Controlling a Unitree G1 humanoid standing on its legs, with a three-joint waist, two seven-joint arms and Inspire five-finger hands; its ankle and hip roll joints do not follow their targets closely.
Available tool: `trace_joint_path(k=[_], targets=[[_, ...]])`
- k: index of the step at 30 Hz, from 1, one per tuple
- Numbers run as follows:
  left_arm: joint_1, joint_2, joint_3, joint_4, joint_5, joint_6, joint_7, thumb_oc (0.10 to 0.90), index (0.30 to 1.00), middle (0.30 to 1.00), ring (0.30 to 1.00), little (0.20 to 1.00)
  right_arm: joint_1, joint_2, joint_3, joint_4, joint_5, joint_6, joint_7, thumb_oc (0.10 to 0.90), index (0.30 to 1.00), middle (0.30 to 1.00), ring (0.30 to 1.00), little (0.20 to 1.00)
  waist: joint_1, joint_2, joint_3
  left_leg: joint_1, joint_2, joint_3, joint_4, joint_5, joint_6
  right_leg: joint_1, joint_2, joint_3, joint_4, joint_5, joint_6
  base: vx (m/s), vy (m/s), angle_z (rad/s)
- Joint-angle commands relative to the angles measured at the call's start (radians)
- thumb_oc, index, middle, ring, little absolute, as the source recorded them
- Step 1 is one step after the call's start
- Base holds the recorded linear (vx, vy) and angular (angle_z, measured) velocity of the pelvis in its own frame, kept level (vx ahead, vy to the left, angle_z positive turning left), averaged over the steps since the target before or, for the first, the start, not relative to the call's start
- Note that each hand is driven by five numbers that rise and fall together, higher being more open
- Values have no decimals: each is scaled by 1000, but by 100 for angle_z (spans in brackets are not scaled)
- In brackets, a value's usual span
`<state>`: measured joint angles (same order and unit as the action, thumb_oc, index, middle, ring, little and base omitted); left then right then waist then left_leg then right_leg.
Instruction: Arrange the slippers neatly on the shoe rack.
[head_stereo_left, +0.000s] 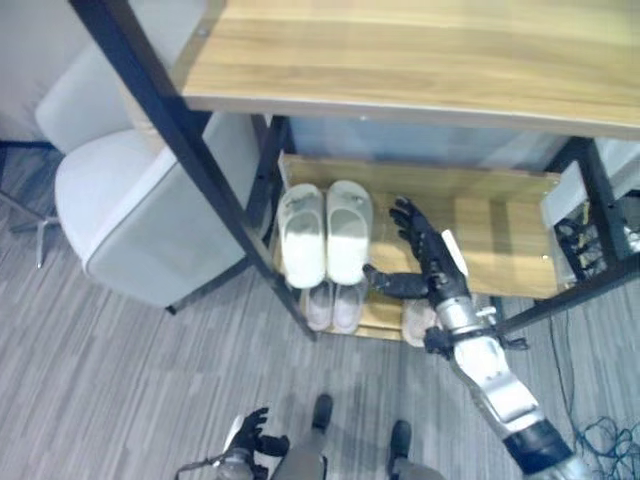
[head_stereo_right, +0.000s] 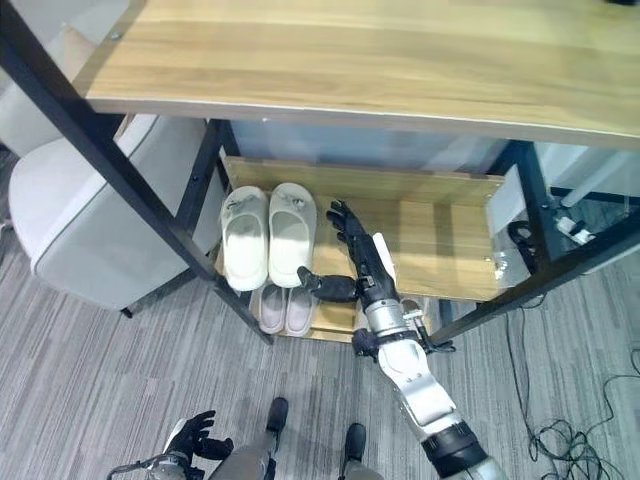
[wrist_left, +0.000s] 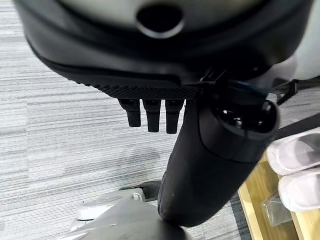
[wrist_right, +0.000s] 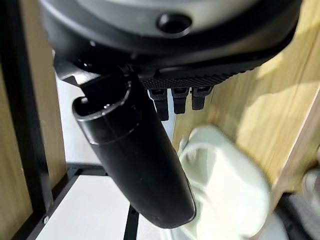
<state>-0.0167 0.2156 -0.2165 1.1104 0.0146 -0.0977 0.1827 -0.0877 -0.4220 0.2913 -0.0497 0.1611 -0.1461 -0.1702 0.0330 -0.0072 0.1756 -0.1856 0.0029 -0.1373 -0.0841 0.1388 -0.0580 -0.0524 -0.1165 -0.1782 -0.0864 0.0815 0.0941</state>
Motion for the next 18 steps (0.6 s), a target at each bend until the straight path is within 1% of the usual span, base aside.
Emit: trace_joint_path(k=[1,3,4,6,7,8,9,10,11,14,18], targets=[[4,-1,-27,62,44,-24,-42,800,900,900,900,900,38,-38,-36,-110,-31,-98,78,800,900,900,900,900,-18,-31,-86,83,45,149,-3,-125,-16,-29,-8,24,10,-47,25,27,-42,-20],[6,-3,-22,68,53,-26,-59,800,900,900,900,900,110,-63,-45,-81,-46,-92,114,800,900,900,900,900,-30,-34,-97,104,50,156,-3,-129,-16,-15,-2,29,12,-52,24,35,-46,-21],[5,-4,-20,76,67,-27,-72,800,900,900,900,900,164,-81,-46,-33,-68,-88,144,800,900,900,900,900,-42,-35,-108,121,56,161,-3,-132,-18,0,2,34,14,-57,23,27,-34,-15],[5,-6,-21,81,76,-26,-78,800,900,900,900,900,187,-91,-47,-7,-91,-85,149,800,900,900,900,900,-47,-35,-113,130,58,163,-3,-134,-18,6,5,36,15,-59,23,26,-29,-14],[4,-7,-18,93,90,-25,-85,800,900,900,900,900,240,-103,-65,25,-111,-88,164,800,900,900,900,900,-59,-35,-123,148,62,169,-3,-138,-20,18,9,41,17,-65,21,34,-26,-17],[5,-7,-19,94,90,-26,-85,800,900,900,900,900,242,-103,-66,23,-111,-88,165,800,900,900,900,900,-58,-35,-123,150,62,170,-3,-138,-20,20,9,42,17,-65,21,38,-28,-15],[4,-10,-21,97,94,-26,-90,800,900,900,900,900,268,-107,-71,51,-115,-86,171,800,900,900,900,900,-65,-34,-128,159,64,172,-3,-140,-21,25,11,44,19,-67,21,33,-27,-8],[6,-12,-23,100,106,-27,-100,800,900,900,900,900,312,-122,-84,80,-144,-86,185,800,900,900,900,900,-76,-35,-138,174,66,177,-3,-144,-23,37,14,49,20,-71,20,33,-27,-11],[7,-12,-23,100,106,-27,-100,800,900,900,900,900,314,-122,-84,79,-145,-86,185,800,900,900,900,900,-75,-34,-138,176,66,178,-3,-144,-23,38,14,49,20,-72,20,34,-30,-21],[16,-11,-29,99,121,-30,-109,800,900,900,900,900,363,-146,-85,149,-212,-79,192,800,900,900,900,900,-88,-33,-150,195,74,185,-3,-148,-26,51,18,57,24,-78,19,22,-21,-17],[19,-12,-52,94,139,-26,-124,800,900,900,900,900,353,-133,-35,359,-322,-53,172,800,900,900,900,900,-91,-32,-159,212,79,191,-3,-151,-24,63,22,64,27,-84,17,12,-19,-7]])
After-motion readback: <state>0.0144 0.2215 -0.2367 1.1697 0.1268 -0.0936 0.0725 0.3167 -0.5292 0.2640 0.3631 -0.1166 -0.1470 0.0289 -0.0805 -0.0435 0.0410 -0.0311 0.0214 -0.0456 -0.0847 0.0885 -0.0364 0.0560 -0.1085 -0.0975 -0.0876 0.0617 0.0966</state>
